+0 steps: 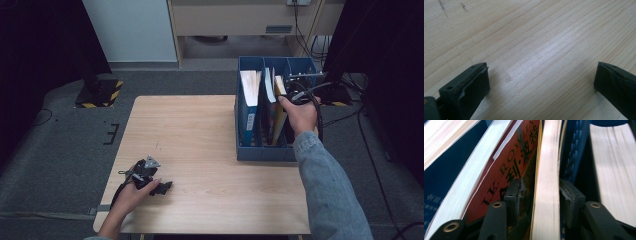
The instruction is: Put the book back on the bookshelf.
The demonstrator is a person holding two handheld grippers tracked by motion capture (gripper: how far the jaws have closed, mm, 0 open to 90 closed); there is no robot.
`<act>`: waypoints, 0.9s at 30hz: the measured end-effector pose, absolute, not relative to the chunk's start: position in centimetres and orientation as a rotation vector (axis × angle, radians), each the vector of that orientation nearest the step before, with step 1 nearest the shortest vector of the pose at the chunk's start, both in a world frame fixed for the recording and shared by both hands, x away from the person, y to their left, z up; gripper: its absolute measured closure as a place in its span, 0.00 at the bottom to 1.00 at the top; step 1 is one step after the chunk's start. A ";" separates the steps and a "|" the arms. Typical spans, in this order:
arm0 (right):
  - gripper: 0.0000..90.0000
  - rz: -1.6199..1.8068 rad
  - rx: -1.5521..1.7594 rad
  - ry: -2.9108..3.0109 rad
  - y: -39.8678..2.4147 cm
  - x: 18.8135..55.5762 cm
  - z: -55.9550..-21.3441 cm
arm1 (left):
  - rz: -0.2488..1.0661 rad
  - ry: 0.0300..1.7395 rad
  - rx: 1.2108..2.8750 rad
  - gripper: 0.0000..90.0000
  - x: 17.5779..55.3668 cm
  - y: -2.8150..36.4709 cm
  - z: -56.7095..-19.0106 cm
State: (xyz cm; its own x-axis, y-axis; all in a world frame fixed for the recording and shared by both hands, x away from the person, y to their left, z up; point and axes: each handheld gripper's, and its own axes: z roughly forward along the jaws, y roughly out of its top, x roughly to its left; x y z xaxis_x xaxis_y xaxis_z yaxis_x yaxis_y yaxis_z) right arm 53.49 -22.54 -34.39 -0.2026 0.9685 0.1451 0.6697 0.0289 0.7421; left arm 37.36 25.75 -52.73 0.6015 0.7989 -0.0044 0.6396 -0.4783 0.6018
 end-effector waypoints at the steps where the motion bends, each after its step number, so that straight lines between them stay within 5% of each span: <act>1: 0.60 1.009 1.656 1.907 -22.7 53.3 -34.3 | 0.374 1.134 2.269 0.00 37.4 25.7 -52.7; 27: 0.26 1.063 1.493 2.003 -24.2 47.8 -33.9 | 0.369 1.124 2.273 0.00 37.3 25.6 -52.8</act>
